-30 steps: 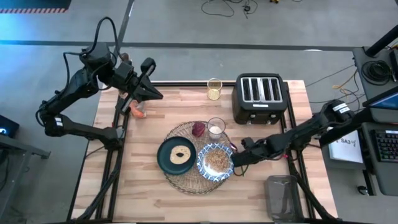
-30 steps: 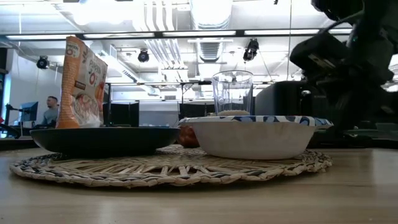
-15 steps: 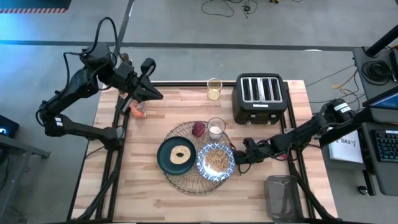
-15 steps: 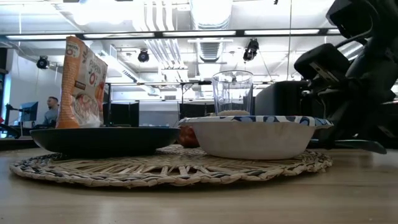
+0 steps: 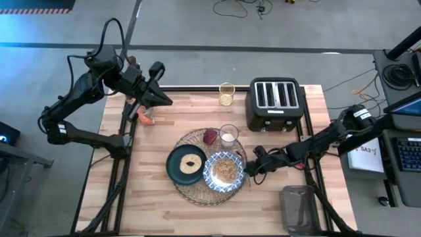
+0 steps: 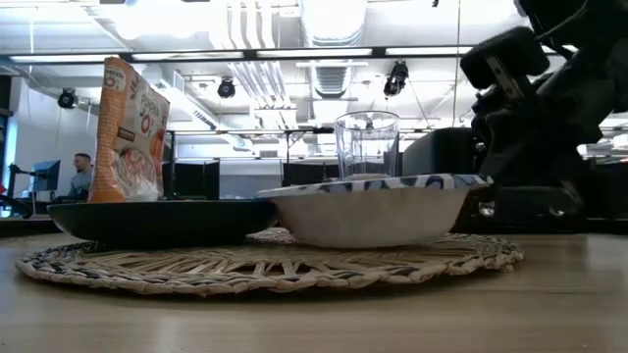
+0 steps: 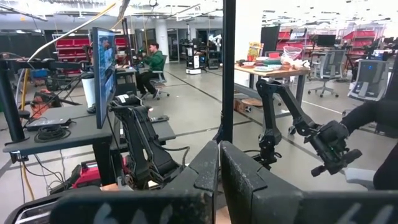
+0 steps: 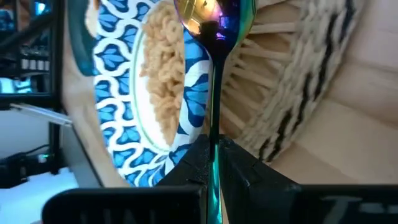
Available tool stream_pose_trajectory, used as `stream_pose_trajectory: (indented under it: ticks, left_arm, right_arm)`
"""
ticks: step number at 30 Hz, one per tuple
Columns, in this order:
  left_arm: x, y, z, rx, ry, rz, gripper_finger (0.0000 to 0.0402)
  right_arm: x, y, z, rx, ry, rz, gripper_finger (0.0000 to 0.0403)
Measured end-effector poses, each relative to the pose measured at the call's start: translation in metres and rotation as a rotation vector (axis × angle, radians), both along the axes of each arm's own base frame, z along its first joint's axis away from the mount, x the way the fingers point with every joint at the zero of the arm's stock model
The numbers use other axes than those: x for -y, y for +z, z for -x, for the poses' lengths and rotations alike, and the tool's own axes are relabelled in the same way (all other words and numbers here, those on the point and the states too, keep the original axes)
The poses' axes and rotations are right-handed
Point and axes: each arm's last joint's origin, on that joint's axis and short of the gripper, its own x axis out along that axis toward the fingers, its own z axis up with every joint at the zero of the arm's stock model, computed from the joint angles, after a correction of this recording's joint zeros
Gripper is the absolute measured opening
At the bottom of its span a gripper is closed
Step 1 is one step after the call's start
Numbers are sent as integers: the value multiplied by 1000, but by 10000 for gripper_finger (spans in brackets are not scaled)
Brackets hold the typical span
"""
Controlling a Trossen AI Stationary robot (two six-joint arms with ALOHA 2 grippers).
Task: Arrange a breakfast setting
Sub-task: Put the violet spoon on the brown table mat
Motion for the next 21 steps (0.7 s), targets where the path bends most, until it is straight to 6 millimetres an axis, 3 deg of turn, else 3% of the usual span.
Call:
stream_pose_trajectory:
  ticks: [14,21]
  left_arm:
    - [0,0,0,1,10,0,0]
    - [-2,0,-1,3,76,1,0]
  right_arm:
    - [4,-27,4,-101,-78,69,10]
    - [4,-30,3,-116,-106,52,43]
